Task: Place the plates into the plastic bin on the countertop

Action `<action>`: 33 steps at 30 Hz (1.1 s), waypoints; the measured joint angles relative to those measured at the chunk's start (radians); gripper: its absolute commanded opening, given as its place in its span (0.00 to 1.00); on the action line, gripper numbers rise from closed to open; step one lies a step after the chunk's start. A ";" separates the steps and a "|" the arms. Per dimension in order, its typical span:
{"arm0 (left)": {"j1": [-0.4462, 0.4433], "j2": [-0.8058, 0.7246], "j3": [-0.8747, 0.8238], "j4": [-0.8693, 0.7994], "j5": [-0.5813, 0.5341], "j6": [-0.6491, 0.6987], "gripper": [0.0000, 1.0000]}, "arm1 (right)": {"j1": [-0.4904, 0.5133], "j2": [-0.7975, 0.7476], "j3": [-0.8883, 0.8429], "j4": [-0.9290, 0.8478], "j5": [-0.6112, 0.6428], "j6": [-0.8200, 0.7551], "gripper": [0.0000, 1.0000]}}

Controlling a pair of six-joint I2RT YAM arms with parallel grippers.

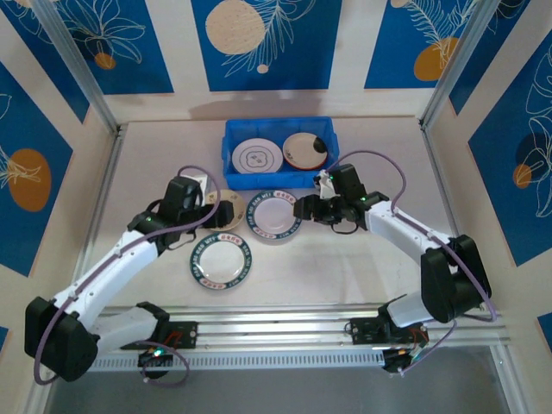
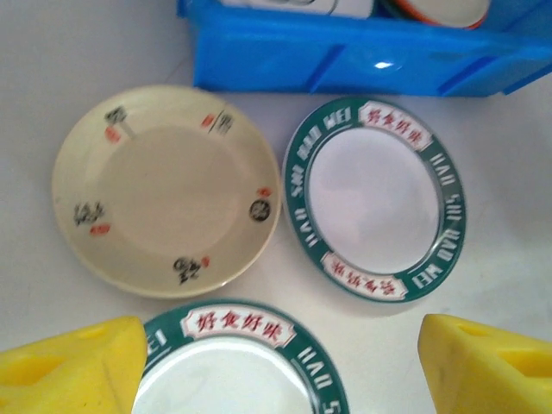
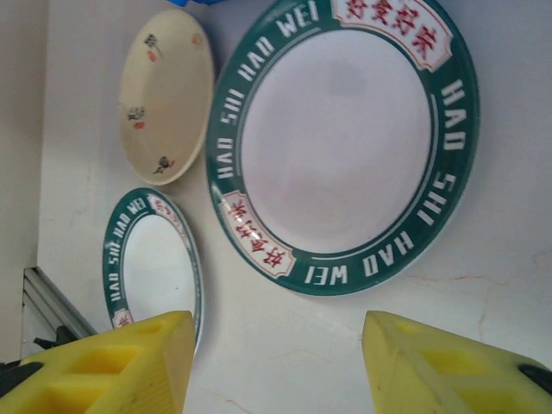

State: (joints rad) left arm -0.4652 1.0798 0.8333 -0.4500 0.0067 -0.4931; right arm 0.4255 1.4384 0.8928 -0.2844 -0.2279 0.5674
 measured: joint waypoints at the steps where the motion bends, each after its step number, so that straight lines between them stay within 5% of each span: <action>1: 0.006 -0.011 -0.021 0.005 0.004 -0.008 0.81 | 0.000 0.011 -0.006 0.002 0.003 0.002 0.52; 18: 0.020 0.107 -0.197 0.365 0.248 -0.208 0.78 | -0.029 0.246 -0.068 0.175 -0.004 0.075 0.40; 33: 0.020 0.174 -0.198 0.491 0.286 -0.235 0.76 | -0.048 0.318 -0.036 0.240 -0.050 0.134 0.33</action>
State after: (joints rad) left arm -0.4450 1.2537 0.6357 0.0414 0.2932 -0.7277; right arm 0.3775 1.7561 0.8570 -0.0444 -0.2783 0.7013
